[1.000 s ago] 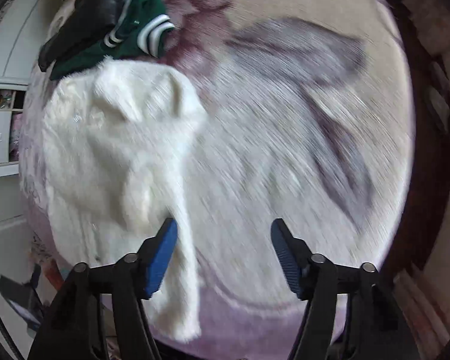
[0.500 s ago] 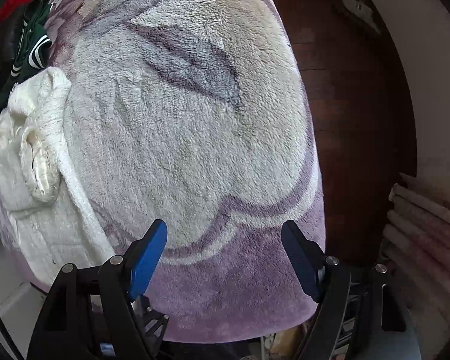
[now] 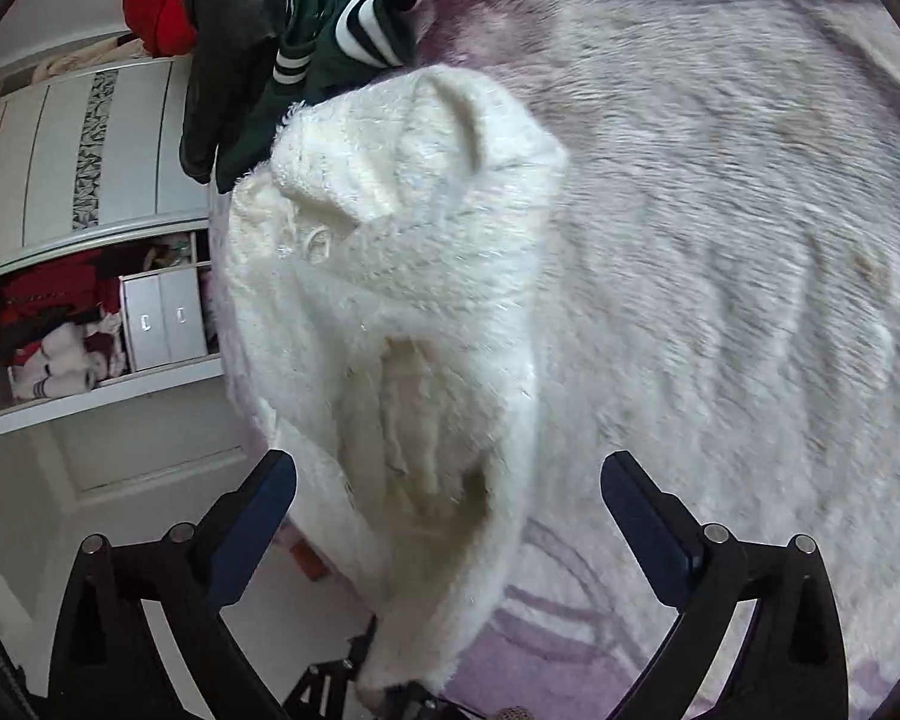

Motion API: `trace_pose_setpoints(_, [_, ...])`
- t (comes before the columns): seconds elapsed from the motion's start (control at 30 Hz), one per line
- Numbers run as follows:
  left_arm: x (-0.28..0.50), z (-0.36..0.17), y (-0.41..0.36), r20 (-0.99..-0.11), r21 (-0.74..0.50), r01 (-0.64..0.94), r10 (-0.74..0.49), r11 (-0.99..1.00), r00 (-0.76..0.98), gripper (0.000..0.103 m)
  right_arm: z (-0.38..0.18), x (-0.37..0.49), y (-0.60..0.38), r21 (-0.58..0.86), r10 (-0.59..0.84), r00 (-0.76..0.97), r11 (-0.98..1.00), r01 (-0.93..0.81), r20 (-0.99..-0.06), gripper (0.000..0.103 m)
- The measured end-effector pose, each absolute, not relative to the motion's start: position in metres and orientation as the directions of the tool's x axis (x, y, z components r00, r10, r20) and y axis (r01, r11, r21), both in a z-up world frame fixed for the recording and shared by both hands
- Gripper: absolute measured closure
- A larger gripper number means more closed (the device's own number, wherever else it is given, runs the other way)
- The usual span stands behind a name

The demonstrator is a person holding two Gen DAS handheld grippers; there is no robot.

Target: Fold large clothes

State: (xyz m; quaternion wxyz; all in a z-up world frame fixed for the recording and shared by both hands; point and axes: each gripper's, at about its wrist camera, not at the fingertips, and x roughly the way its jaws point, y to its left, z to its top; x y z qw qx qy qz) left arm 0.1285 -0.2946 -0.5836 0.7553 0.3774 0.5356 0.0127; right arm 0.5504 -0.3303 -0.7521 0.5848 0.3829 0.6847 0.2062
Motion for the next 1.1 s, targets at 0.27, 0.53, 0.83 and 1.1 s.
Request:
trace_pose_setpoints(0.27, [0.146,-0.578,-0.261,-0.816,0.557,0.362,0.414,0.747,0.402,0.09,-0.811,0.582,-0.265,0.668,0.722,-0.194,0.69,0.278,-0.664,0.001])
trace_pose_setpoints(0.53, [0.17,-0.548,-0.217,-0.845,0.496,0.283,0.382,0.821,0.373,0.09,-0.76,0.591,-0.233,0.687,0.741,-0.098,0.658,0.31,-0.665,0.075])
trace_pose_setpoints(0.83, [0.192,-0.518,-0.129,-0.871,0.412,0.16,0.336,0.897,0.358,0.09,-0.689,0.619,-0.177,0.679,0.718,-0.059,0.679,0.281,-0.694,0.076])
trace_pose_setpoints(1.1, [0.196,-0.511,-0.058,-0.885,0.357,0.13,0.29,0.925,0.365,0.09,-0.654,0.634,-0.118,0.643,0.673,-0.026,0.717,0.27,-0.74,0.076])
